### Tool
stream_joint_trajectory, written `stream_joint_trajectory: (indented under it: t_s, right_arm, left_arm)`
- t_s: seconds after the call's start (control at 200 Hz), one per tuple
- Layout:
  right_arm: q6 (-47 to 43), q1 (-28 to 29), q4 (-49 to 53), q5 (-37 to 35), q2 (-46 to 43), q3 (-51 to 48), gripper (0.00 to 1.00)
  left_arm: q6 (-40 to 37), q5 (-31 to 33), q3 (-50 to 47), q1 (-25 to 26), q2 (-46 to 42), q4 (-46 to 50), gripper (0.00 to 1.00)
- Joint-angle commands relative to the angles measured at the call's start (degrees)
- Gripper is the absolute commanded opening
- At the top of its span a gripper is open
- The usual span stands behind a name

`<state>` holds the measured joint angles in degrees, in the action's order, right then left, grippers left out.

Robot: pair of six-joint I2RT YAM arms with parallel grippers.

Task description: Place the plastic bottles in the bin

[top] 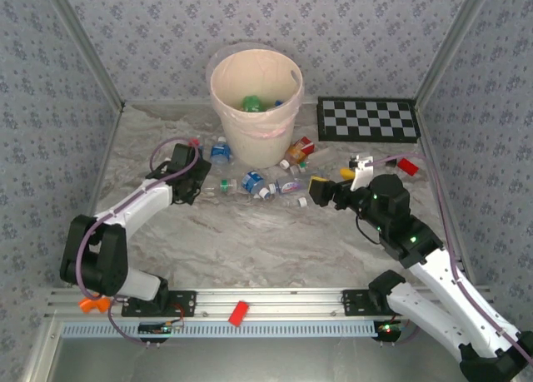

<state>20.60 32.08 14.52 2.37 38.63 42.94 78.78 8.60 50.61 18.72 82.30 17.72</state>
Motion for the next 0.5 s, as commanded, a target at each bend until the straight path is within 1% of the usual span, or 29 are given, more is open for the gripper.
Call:
stream_joint_trajectory:
  t_s: [0.0, 0.19, 0.495]
  right_arm:
    - [0.5, 0.6, 0.0, -0.6, -0.7, -0.2, 1.0]
    - [0.5, 0.8, 0.0, -1.3, -0.8, -0.1, 1.0]
    - [0.4, 1.1, 0.4, -2.4, -0.8, -0.2, 0.99]
  left_arm:
    - [3.4, -0.1, 1.7, -1.1, 2.5, -1.3, 0.87]
    - [3.7, -1.7, 3.2, -1.8, 7.2, -0.1, 0.87]
    - [3.0, -3.1, 4.1, -2.1, 11.4, -0.3, 0.86]
